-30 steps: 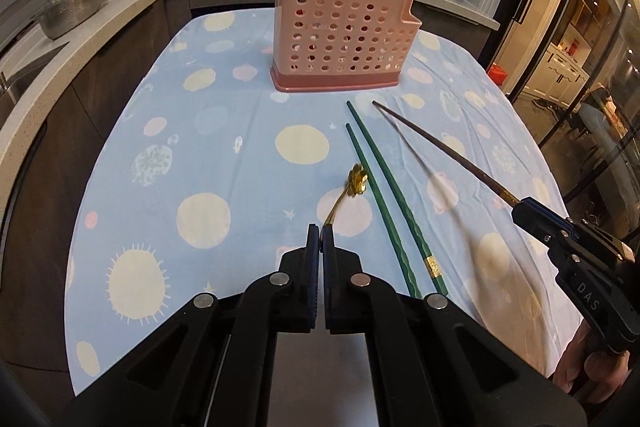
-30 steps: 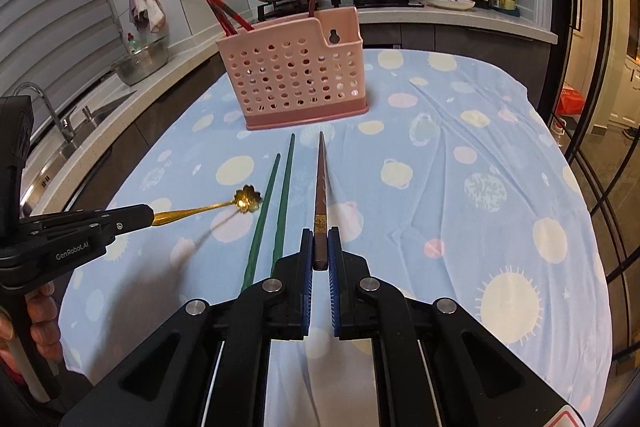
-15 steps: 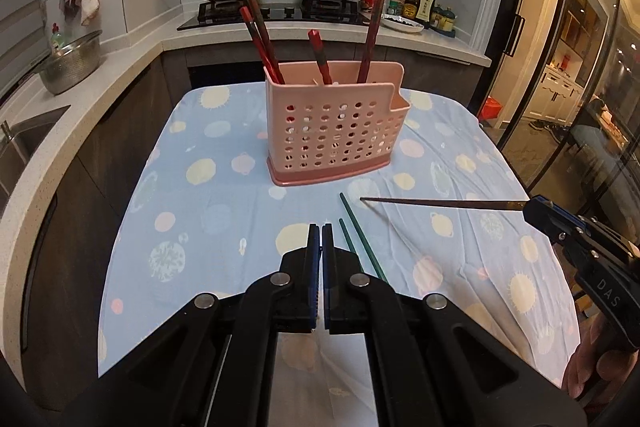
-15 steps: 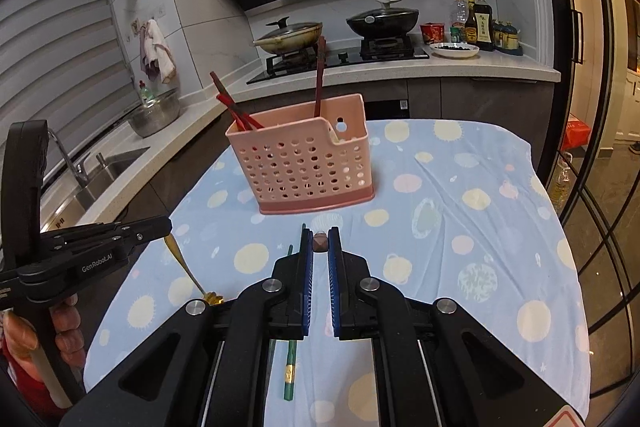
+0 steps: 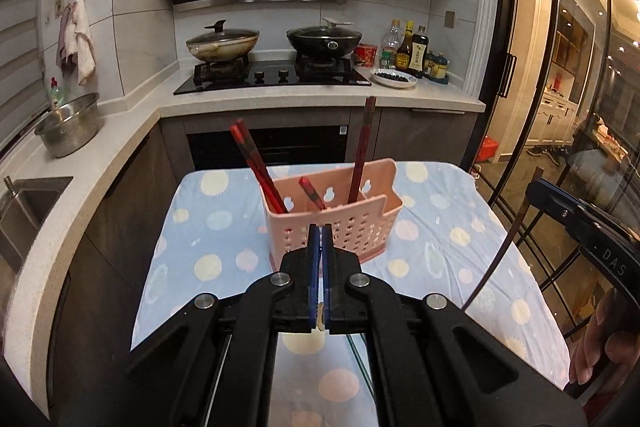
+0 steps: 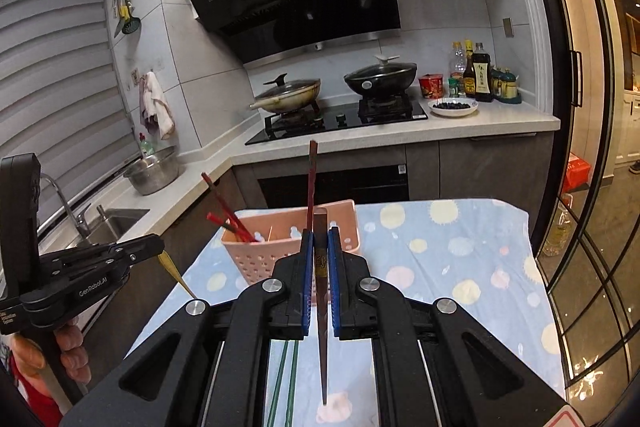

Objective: Organize utensils
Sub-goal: 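Carry the gold spoon and brown chopstick over the pink holder and lower them in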

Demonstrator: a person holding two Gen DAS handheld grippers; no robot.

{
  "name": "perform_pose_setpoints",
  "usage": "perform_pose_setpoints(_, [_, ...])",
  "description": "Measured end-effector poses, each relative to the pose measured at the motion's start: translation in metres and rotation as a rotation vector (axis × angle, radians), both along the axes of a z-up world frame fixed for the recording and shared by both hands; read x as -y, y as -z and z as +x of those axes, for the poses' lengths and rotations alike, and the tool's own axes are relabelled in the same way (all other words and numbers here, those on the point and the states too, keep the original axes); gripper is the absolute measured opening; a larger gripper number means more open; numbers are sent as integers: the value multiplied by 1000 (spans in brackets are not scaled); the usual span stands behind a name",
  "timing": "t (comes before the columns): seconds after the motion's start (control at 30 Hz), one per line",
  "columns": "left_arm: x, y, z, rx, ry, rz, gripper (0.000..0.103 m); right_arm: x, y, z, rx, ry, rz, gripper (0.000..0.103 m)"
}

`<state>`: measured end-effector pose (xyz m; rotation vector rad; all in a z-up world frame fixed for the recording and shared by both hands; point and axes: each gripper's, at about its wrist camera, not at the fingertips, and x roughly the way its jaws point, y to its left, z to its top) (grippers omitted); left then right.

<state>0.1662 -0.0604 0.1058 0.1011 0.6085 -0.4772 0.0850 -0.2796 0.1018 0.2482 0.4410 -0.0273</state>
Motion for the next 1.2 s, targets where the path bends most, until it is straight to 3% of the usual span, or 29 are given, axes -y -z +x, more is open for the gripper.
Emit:
perform_pose_setpoints(0.4, [25,-75,39,134,8,-51,1,18,-60,54,115,27,-15,7])
perform_pose_setpoints(0.73, [36,-84,84,139,-44,-19,1,9,-95,109,153,2,-26,7])
perform_pose_setpoints(0.9, [35,-70,100,105,-56,-6,1,-1,-87,133,129,-24,-12,7])
perform_pose_setpoints(1.2, [31,-33,116,30,-62,21,1,-19,-35,163,6,-56,-16,7])
